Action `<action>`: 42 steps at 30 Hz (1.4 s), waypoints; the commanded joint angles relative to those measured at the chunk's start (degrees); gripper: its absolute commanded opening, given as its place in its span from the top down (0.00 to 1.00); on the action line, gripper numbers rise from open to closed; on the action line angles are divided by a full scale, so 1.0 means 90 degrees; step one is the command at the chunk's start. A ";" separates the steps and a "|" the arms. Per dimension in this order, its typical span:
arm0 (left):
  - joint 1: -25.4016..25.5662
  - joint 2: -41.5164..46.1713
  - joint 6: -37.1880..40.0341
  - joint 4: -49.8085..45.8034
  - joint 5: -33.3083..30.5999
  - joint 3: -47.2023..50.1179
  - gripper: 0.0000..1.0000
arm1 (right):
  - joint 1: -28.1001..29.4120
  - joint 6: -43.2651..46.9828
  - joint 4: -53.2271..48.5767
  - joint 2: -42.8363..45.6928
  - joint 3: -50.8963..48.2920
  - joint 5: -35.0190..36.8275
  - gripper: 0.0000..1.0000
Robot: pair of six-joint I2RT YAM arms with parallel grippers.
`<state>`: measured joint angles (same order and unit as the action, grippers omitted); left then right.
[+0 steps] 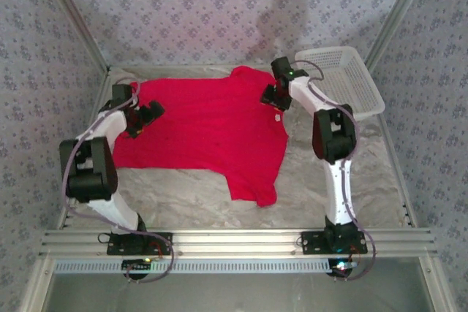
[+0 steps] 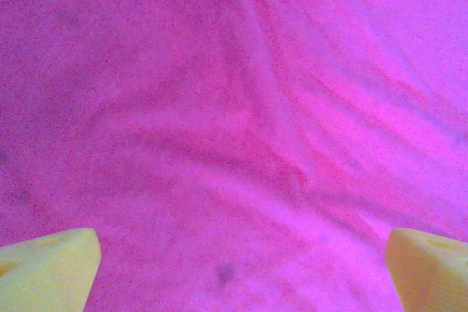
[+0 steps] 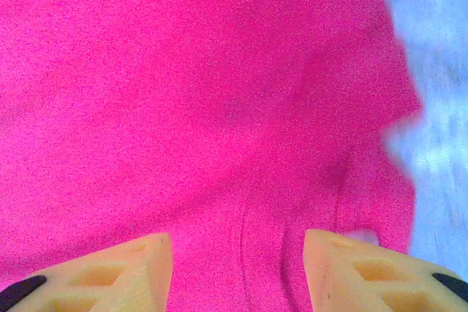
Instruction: Fold the inside-out t-shirt
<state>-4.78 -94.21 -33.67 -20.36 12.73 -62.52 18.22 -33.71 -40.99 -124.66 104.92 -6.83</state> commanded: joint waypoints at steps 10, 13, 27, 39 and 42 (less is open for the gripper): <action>-0.0227 0.0991 -0.0341 0.0285 0.0335 0.1989 0.01 | 0.1225 -0.1007 0.1762 0.2640 -0.4562 -0.0945 0.45; -0.0462 0.0701 -0.0295 0.0310 0.0229 0.2051 0.02 | 0.0905 -0.1132 0.1739 0.2577 -0.4973 -0.0550 0.45; 0.0240 -0.1209 -0.0386 0.0700 -0.0040 0.0819 0.07 | -0.0304 -0.0539 0.0422 0.1029 -0.3036 0.0704 0.45; 0.0012 0.0739 -0.0115 -0.1217 -0.1933 0.0901 0.19 | 0.0118 -0.0002 -0.0244 0.2204 -0.2314 0.0441 0.43; -0.0432 0.0963 -0.0126 -0.1318 -0.1957 0.1233 0.23 | 0.0373 0.0033 -0.0327 0.2869 -0.2601 0.0451 0.42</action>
<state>-5.87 -87.02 -35.38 -26.04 -0.05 -53.60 19.62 -35.24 -40.49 -105.69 82.78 -3.14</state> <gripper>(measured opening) 0.776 0.577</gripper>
